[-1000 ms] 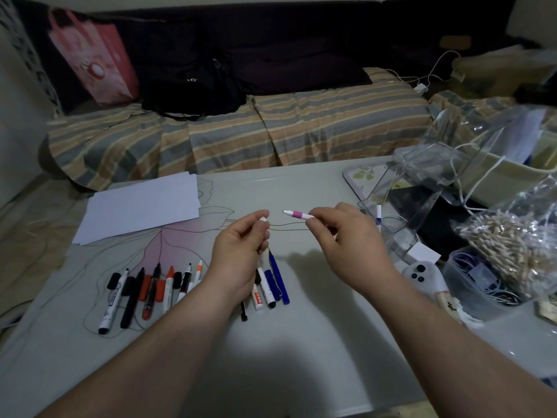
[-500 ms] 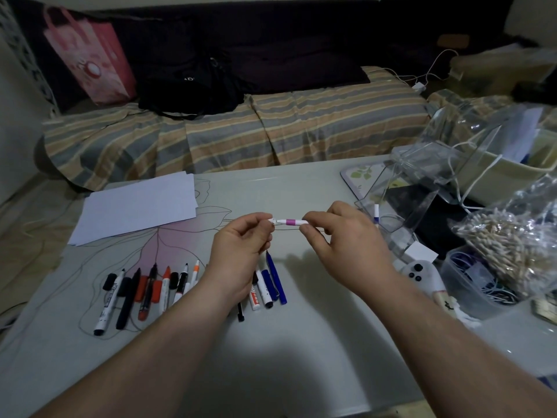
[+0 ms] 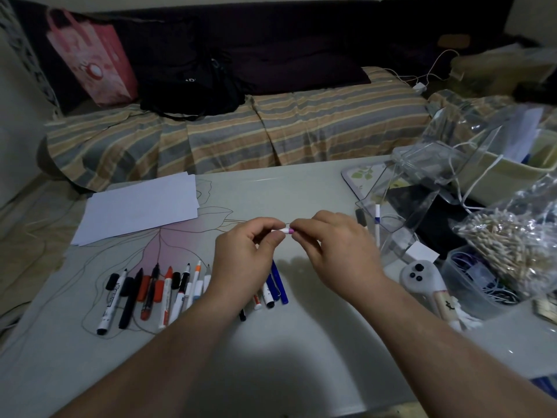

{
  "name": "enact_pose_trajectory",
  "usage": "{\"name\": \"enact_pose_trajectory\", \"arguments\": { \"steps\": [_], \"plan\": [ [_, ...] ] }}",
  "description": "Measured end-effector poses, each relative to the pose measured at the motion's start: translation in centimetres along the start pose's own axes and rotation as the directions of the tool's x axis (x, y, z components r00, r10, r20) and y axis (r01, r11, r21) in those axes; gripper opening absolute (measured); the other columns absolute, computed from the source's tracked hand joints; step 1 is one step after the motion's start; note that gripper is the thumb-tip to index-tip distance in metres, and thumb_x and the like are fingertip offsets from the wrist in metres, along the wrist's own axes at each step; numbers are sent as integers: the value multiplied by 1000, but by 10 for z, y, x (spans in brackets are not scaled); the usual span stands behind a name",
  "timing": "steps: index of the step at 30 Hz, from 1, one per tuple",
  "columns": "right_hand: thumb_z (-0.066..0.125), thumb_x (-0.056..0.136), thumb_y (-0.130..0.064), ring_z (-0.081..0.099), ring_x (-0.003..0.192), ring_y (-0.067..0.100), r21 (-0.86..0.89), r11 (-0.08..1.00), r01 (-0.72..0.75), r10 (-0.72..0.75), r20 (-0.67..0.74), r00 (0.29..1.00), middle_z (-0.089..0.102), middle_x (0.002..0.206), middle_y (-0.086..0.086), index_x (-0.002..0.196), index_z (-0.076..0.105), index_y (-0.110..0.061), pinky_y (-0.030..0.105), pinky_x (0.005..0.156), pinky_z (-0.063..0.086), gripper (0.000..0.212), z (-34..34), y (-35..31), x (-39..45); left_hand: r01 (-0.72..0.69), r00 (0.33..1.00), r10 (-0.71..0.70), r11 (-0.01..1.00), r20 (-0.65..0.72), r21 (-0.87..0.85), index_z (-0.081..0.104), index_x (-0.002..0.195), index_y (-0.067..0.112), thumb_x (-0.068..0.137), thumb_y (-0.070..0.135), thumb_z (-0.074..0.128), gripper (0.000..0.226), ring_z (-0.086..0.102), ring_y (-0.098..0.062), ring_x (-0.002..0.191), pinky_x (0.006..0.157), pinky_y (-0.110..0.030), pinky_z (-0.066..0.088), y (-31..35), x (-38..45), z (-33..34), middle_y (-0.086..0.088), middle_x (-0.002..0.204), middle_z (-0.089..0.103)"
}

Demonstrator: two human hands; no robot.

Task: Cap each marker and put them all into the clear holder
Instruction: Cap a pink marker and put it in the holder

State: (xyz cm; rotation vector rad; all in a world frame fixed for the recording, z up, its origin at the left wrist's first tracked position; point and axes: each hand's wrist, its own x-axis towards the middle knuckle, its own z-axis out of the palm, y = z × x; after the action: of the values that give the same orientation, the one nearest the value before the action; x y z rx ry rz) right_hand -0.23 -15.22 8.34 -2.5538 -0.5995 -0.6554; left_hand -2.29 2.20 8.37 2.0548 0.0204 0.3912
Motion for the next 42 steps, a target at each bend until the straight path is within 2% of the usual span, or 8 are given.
{"name": "enact_pose_trajectory", "arguments": {
  "steps": [10,15,19,23,26,29,35,42],
  "plan": [
    [60,98,-41,62,79,11,171,969,-176,170,48,984,71,87,-11,103,75,-35,34,68,51,17,5,-9,-2,-78,996,79,996,-28,47,77,92,27,91,21,72,9,67,-4,85,79,-29,55,-1,0,5,17,87,74],
    [52,101,-45,60,93,16,70,962,-266,232,314,921,71,83,-15,107,68,-41,35,78,51,18,1,-5,2,-40,998,38,998,54,52,74,95,32,94,23,68,11,65,-2,88,76,-26,56,-11,-5,12,17,88,72],
    [50,104,-42,61,83,5,136,949,-283,187,481,856,74,81,-13,103,65,-33,33,76,50,18,-15,1,5,117,993,-113,964,32,-237,70,104,33,93,20,70,17,70,-10,85,78,-25,56,-3,-6,22,6,85,75],
    [61,100,-31,63,74,11,265,922,-281,231,204,951,69,81,-5,95,70,-23,34,72,52,12,-45,12,13,136,991,-125,911,55,-389,66,113,32,97,21,66,19,72,-8,88,86,-28,56,8,-2,30,1,90,78],
    [68,96,-28,67,80,7,306,890,-338,394,-144,908,70,85,-12,97,74,-25,27,78,53,8,-71,35,16,99,992,-77,963,97,-249,74,99,30,93,19,69,13,67,-8,82,80,-21,54,4,-2,36,5,89,74],
    [68,95,-29,66,78,12,206,888,-411,453,-234,860,66,84,-19,106,74,-28,31,80,51,13,-80,51,8,-142,957,99,980,272,143,76,96,30,92,21,66,14,58,4,85,81,-12,44,-9,-4,41,17,88,71],
    [63,98,-26,69,92,29,41,883,-468,469,-94,878,76,104,-2,135,44,-46,48,79,60,46,-59,69,-5,-427,799,190,848,571,315,73,104,33,92,28,56,22,54,-8,109,97,-34,47,-24,-13,52,16,104,72],
    [43,91,-14,65,94,34,-138,852,-506,522,142,841,74,108,7,114,71,-28,46,78,57,39,-51,75,-5,-489,672,112,810,732,325,71,111,36,92,41,51,28,51,-5,110,99,-31,47,-35,-28,58,16,107,70]
  ]
}}
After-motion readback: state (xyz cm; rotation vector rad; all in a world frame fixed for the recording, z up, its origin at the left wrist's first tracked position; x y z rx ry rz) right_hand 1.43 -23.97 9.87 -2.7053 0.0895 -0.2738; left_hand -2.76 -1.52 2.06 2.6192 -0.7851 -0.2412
